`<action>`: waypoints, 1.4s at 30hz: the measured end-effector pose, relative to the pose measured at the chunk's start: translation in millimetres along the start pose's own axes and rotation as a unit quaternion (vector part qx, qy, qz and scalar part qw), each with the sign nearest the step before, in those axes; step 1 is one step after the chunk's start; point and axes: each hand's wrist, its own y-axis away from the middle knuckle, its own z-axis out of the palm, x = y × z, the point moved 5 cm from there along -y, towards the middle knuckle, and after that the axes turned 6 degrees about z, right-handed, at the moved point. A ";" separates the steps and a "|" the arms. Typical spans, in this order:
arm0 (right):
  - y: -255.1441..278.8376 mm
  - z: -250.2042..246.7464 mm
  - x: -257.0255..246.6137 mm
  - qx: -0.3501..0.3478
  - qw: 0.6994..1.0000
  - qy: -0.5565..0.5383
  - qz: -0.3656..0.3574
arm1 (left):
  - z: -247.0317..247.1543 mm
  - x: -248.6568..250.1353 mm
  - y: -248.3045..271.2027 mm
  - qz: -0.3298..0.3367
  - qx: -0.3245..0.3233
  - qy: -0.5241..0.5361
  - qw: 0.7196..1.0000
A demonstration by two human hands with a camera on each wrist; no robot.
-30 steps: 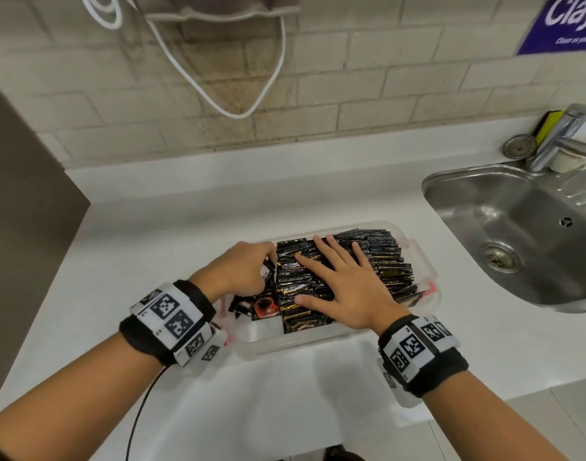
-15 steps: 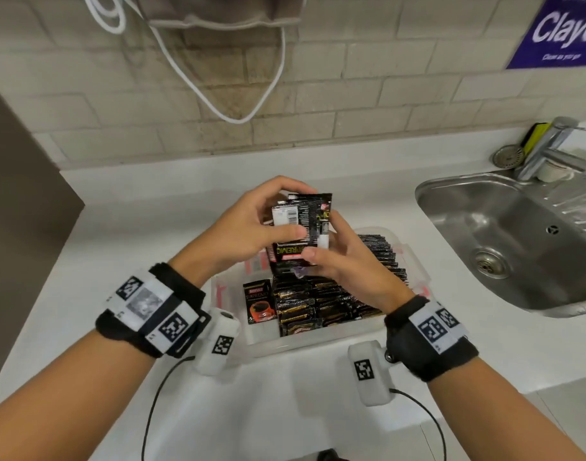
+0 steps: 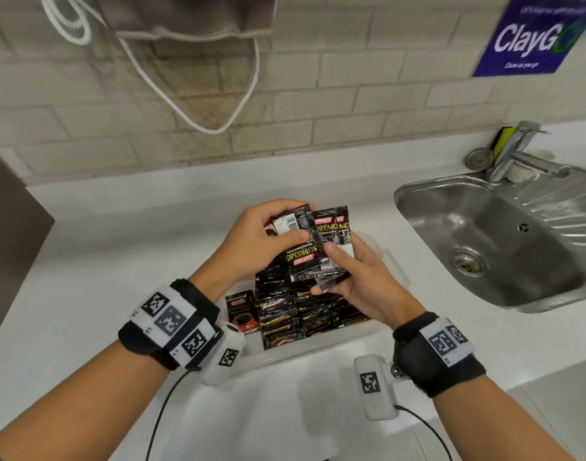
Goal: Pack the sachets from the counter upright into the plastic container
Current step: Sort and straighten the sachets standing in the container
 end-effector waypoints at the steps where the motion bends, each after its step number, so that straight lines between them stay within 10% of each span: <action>1: 0.2 -2.8 -0.6 0.008 1.000 0.001 -0.002 | 1.2 -0.4 -1.5 0.003 0.000 0.003 1.000; 9: 5.9 -23.4 -6.8 0.093 0.996 -0.005 -0.001 | -9.3 20.8 -10.0 0.092 0.114 -0.002 0.989; 13: 4.4 -15.0 -8.7 0.055 0.998 -0.005 -0.007 | 19.6 35.1 -5.4 0.166 0.013 -0.155 0.974; 16: 5.8 -14.5 -15.4 0.048 0.998 0.000 -0.033 | 36.1 25.8 2.5 0.156 -0.058 -0.197 0.966; 31: 34.7 -47.0 -27.4 0.113 0.992 0.054 -0.035 | 32.1 19.5 -15.3 0.115 -0.023 -0.236 0.965; 42: 73.1 -100.3 -47.6 0.180 0.970 0.149 0.059 | 79.2 25.7 -0.2 0.021 -0.090 -0.093 0.991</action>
